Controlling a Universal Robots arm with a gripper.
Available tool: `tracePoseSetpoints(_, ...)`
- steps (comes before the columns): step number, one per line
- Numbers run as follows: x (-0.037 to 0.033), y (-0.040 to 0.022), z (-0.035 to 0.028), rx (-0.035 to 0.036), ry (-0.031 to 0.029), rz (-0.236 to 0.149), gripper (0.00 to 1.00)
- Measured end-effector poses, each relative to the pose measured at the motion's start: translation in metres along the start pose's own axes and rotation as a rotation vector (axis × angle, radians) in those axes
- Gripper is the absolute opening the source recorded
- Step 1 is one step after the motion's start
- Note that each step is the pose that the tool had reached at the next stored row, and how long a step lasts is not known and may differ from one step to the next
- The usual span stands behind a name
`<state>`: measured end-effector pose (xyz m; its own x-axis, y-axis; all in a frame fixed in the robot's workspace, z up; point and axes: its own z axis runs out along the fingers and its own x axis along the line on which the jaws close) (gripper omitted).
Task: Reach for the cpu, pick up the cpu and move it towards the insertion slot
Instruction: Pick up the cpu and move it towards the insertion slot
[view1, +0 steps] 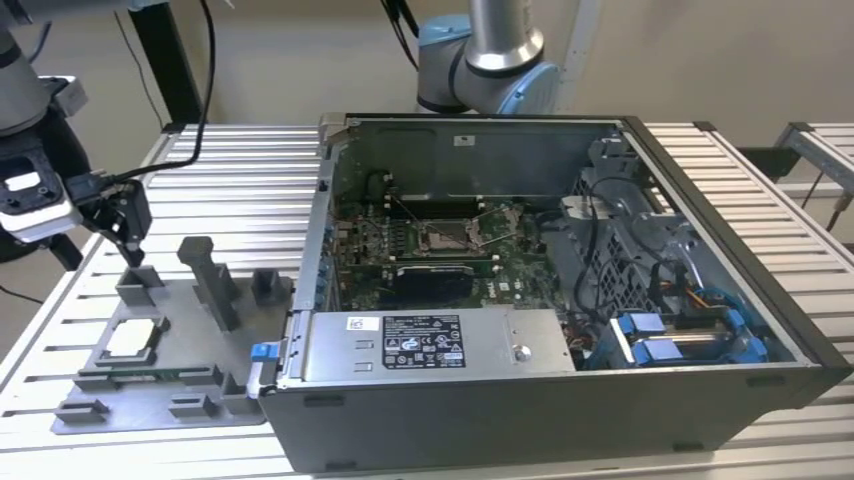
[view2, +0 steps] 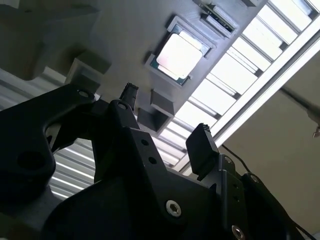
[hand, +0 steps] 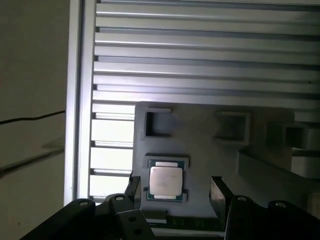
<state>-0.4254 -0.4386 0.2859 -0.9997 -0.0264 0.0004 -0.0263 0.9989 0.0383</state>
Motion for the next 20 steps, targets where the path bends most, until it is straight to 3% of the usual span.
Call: tracePoseSetpoints(20,0.0003,-0.0063,0.0151,0.0,0.0021,0.0,1.0)
